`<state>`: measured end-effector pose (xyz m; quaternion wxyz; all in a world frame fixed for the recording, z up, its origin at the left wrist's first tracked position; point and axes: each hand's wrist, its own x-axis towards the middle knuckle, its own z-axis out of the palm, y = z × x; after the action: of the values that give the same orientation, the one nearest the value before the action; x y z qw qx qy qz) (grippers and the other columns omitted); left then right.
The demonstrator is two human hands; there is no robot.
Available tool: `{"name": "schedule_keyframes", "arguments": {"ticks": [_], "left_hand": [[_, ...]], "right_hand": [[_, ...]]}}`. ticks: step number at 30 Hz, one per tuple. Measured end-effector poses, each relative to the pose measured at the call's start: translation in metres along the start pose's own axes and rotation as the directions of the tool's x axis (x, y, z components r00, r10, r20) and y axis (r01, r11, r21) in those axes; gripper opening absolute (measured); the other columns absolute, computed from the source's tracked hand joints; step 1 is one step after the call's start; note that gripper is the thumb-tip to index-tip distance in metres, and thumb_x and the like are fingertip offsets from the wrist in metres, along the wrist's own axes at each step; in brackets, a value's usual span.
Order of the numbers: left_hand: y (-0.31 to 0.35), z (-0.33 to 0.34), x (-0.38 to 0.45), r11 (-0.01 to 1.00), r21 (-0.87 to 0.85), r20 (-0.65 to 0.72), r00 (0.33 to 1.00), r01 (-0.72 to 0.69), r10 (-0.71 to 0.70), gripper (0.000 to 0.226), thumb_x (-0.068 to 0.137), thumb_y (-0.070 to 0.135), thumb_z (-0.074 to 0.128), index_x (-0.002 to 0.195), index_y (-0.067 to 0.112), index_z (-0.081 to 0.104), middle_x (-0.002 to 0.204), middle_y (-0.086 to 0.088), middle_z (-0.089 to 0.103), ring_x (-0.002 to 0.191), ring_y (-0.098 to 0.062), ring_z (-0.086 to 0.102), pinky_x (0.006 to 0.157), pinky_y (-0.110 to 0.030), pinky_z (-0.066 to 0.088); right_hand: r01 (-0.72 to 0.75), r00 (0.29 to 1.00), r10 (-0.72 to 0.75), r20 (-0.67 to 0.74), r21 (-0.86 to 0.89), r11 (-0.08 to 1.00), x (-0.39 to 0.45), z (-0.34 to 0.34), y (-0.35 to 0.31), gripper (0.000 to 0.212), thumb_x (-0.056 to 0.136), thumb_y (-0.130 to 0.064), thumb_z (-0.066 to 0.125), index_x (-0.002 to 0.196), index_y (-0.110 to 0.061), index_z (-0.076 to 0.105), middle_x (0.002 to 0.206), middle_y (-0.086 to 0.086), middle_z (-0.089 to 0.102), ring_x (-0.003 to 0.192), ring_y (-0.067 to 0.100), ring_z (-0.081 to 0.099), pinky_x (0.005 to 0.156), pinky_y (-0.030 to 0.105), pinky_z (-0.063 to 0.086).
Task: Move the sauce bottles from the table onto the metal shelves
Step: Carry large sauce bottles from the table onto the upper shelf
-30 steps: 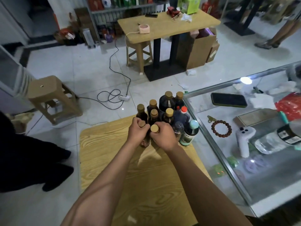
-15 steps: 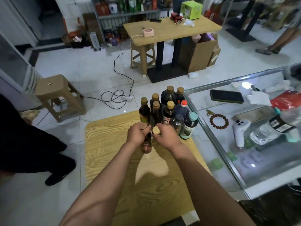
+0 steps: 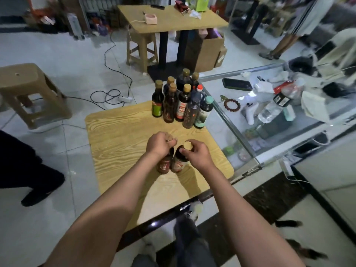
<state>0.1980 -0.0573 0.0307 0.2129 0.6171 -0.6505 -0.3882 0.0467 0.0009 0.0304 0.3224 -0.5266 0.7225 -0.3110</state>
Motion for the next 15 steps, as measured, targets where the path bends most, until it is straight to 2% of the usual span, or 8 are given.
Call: {"name": "schedule_keyframes", "arguments": {"ticks": [2, 3, 4, 6, 9, 12, 15], "left_hand": [[0.011, 0.003, -0.015, 1.0, 0.013, 0.0, 1.0, -0.003, 0.003, 0.024, 0.084, 0.041, 0.069, 0.079, 0.018, 0.069, 0.092, -0.004, 0.071, 0.094, -0.028, 0.065, 0.069, -0.03, 0.043], [0.021, 0.005, -0.025, 0.999, 0.033, -0.002, 1.0, 0.004, -0.004, 0.024, 0.084, 0.042, 0.068, 0.091, 0.019, 0.072, 0.102, -0.003, 0.072, 0.099, -0.027, 0.064, 0.074, -0.03, 0.045], [0.032, 0.008, -0.034, 0.999, 0.054, -0.001, 1.0, -0.006, 0.006, 0.025, 0.084, 0.042, 0.066, 0.095, 0.021, 0.072, 0.105, -0.001, 0.072, 0.099, -0.026, 0.064, 0.073, -0.03, 0.044], [0.057, 0.015, -0.051, 0.995, 0.083, 0.028, 0.998, -0.051, 0.049, 0.019, 0.081, 0.041, 0.064, 0.085, 0.022, 0.068, 0.099, -0.002, 0.072, 0.093, -0.028, 0.064, 0.066, -0.029, 0.039], [0.095, 0.029, -0.068, 0.986, 0.092, 0.077, 0.988, -0.141, 0.134, 0.022, 0.079, 0.039, 0.061, 0.069, 0.019, 0.059, 0.085, -0.007, 0.07, 0.084, -0.031, 0.064, 0.06, -0.029, 0.036], [0.14, 0.048, -0.089, 0.955, 0.129, 0.124, 0.959, -0.269, 0.253, 0.03, 0.08, 0.043, 0.063, 0.071, 0.014, 0.063, 0.077, -0.006, 0.068, 0.079, -0.031, 0.063, 0.059, -0.031, 0.038], [0.195, 0.075, -0.118, 0.892, 0.191, 0.138, 0.911, -0.411, 0.39, 0.028, 0.081, 0.046, 0.062, 0.081, 0.018, 0.063, 0.086, -0.005, 0.069, 0.084, -0.031, 0.064, 0.061, -0.032, 0.042]], "right_hand": [[-0.047, 0.998, 0.049, -0.026, 0.08, 0.996, -0.021, -0.008, 0.006, 0.046, 0.084, -0.02, 0.077, 0.125, -0.004, 0.063, 0.105, 0.005, 0.062, 0.096, 0.019, 0.057, 0.082, 0.032, 0.046], [-0.072, 0.996, 0.079, -0.051, 0.126, 0.989, -0.032, -0.015, 0.007, 0.046, 0.085, -0.017, 0.076, 0.127, -0.004, 0.061, 0.115, 0.007, 0.063, 0.105, 0.022, 0.058, 0.089, 0.036, 0.049], [-0.09, 0.992, 0.104, -0.075, 0.164, 0.982, -0.042, -0.023, 0.007, 0.045, 0.085, -0.014, 0.075, 0.127, -0.005, 0.061, 0.12, 0.009, 0.062, 0.11, 0.024, 0.058, 0.094, 0.038, 0.05], [-0.105, 0.986, 0.128, -0.107, 0.198, 0.975, -0.063, -0.046, 0.009, 0.042, 0.084, -0.012, 0.076, 0.123, -0.008, 0.061, 0.112, 0.01, 0.063, 0.102, 0.024, 0.059, 0.087, 0.034, 0.05], [-0.123, 0.975, 0.166, -0.146, 0.267, 0.956, -0.091, -0.087, 0.012, 0.037, 0.083, -0.01, 0.077, 0.114, -0.014, 0.057, 0.088, 0.01, 0.055, 0.076, 0.019, 0.052, 0.064, 0.028, 0.046], [-0.091, 0.953, 0.198, -0.23, 0.406, 0.909, -0.12, -0.139, 0.02, 0.037, 0.081, -0.004, 0.078, 0.107, -0.015, 0.055, 0.085, 0.011, 0.06, 0.072, 0.021, 0.056, 0.057, 0.024, 0.05], [-0.01, 0.93, 0.171, -0.326, 0.444, 0.896, -0.155, -0.201, 0.024, 0.035, 0.082, -0.002, 0.076, 0.108, -0.009, 0.054, 0.092, 0.012, 0.065, 0.076, 0.019, 0.062, 0.057, 0.02, 0.053]]}}
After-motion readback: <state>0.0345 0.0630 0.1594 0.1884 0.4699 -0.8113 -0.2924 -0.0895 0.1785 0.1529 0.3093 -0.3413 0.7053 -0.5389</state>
